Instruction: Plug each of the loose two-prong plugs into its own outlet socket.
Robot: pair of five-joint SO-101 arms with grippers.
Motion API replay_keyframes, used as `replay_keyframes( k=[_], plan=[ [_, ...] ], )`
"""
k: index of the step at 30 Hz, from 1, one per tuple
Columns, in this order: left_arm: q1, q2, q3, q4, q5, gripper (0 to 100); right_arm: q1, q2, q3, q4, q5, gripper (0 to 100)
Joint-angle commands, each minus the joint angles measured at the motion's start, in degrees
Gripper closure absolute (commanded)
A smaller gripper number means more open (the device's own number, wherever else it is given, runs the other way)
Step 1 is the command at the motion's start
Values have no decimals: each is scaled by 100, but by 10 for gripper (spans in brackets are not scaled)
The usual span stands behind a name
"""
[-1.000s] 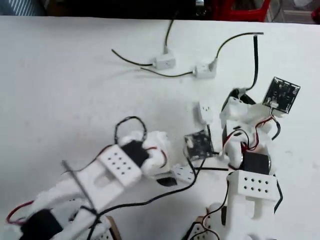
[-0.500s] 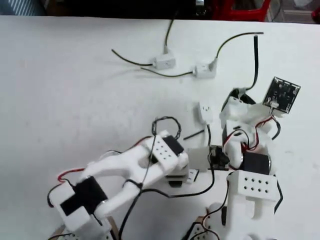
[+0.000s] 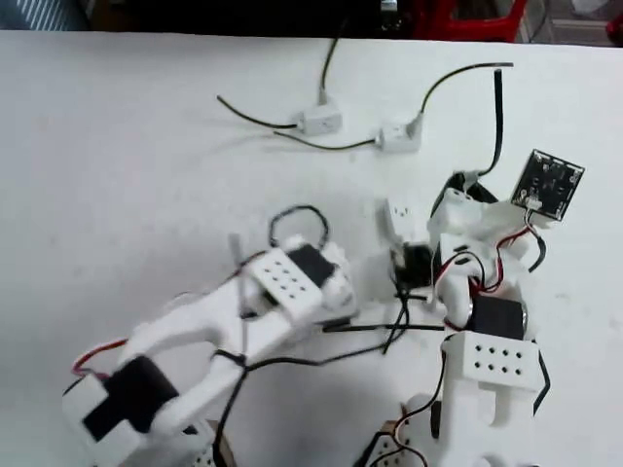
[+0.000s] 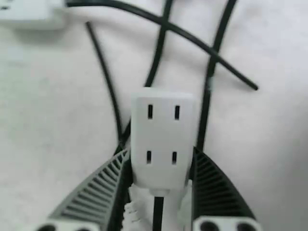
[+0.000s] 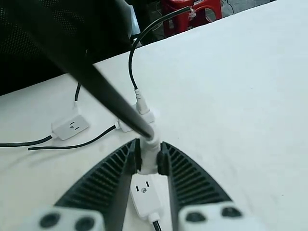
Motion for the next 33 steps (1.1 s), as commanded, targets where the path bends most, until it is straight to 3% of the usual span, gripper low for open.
replay_keyframes(
  k=[1,8,14,18,22,28,33],
  plan=[
    [-1007,-901,-193,158,53,977,40,-110,-35,-127,18,981],
    [-2378,-673,-246,-404,26,977,-31,-110,-35,-101,18,981],
    [-2721,215,-246,-1231,-448,976,-664,-101,-26,171,26,981],
    [-2870,681,-246,-1618,-352,859,-1305,-101,-26,400,484,981],
    [-3090,549,-246,-1653,308,703,-1596,-101,-26,532,536,981],
    [-3380,-189,-141,-1371,352,692,-1640,-101,-26,532,554,981],
    [-3846,-787,-79,-879,527,701,-1868,-22,-62,532,985,982]
  ],
)
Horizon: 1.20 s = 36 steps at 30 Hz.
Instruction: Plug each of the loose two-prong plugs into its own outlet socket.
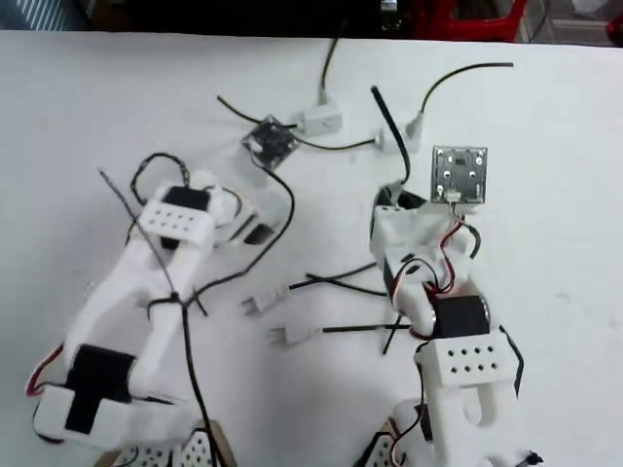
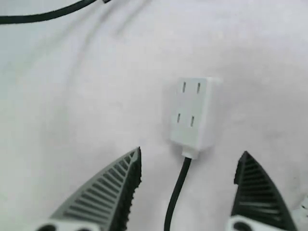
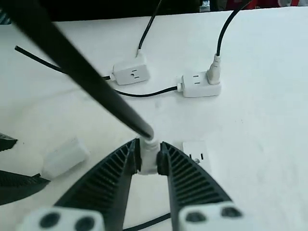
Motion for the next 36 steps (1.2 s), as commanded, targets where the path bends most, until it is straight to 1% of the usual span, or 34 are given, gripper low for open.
replay_keyframes(
  k=[1,4,8,15,18,21,23,28,31,36],
  plan=[
    [-444,-804,-9,352,404,720,-347,84,-88,22,422,982],
    [-655,-1147,334,352,844,777,-734,690,-325,22,677,982],
    [-901,-1613,932,237,1143,790,-1051,1807,-1020,145,712,981],
    [-1640,-2026,2022,-1037,1881,789,-1710,3090,-2198,268,721,981],
    [-1877,-2000,2110,-1204,1960,789,-1938,3626,-2699,268,923,981],
    [-1903,-2000,2136,-1187,1960,790,-2079,4180,-3200,268,1002,981],
    [-1903,-2000,2136,-1187,1960,791,-2105,4576,-3543,295,1002,981],
    [-1912,-2000,2136,-1187,1960,793,-2114,5543,-4598,813,1257,981],
    [-1912,-2000,2136,-1187,1960,793,-2097,6053,-5187,1042,1275,981],
    [-1982,-2000,2145,-1187,1960,793,-2062,6721,-5820,1112,1284,981]
  ],
)
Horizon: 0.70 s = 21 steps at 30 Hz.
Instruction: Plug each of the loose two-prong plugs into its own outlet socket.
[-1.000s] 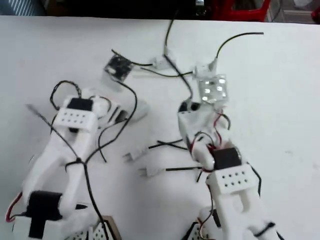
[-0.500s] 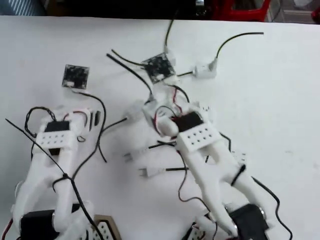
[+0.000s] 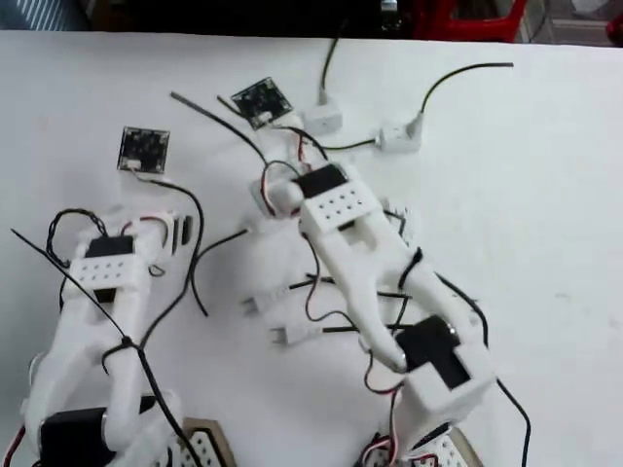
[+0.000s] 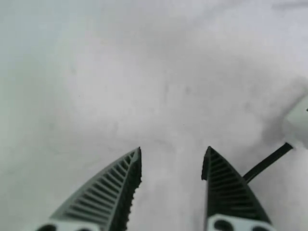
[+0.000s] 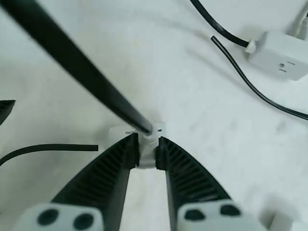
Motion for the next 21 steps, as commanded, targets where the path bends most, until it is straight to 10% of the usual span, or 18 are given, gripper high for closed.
replay_keyframes(
  k=[1,21],
  plan=[
    [-189,-242,-26,-123,53,793,13,251,-598,40,79,981],
    [-242,-242,-26,-132,53,793,268,936,-914,312,343,981]
  ],
)
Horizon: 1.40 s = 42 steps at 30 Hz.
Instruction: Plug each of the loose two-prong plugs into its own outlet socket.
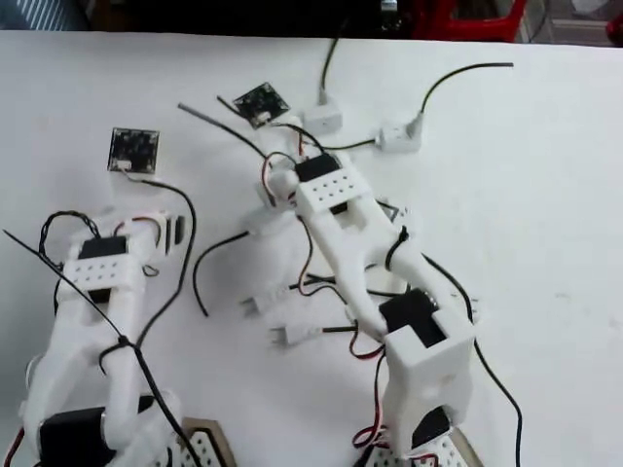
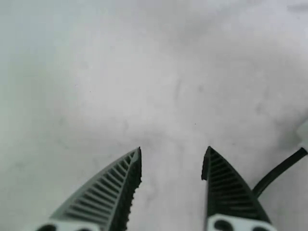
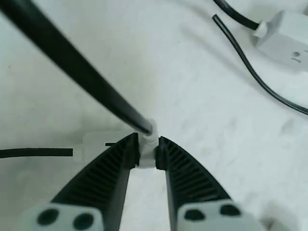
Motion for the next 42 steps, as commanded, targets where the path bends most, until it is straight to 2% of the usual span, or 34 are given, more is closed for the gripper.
replay_keyframes(
  k=[1,15,24,28,32,42],
  plan=[
    [-40,-242,-26,-132,53,793,57,-92,-105,13,-9,981],
    [-40,-242,-26,-141,53,793,48,-259,756,-22,26,981],
    [-40,-242,-26,-141,53,793,31,-787,2268,-1305,35,981],
    [-40,-242,-26,-141,53,793,66,-725,2312,-1305,79,982],
    [-40,-233,-26,-141,53,793,48,-567,2312,-1182,475,982],
    [-40,-233,-26,-132,53,793,198,-655,2321,-936,510,982]
  ],
)
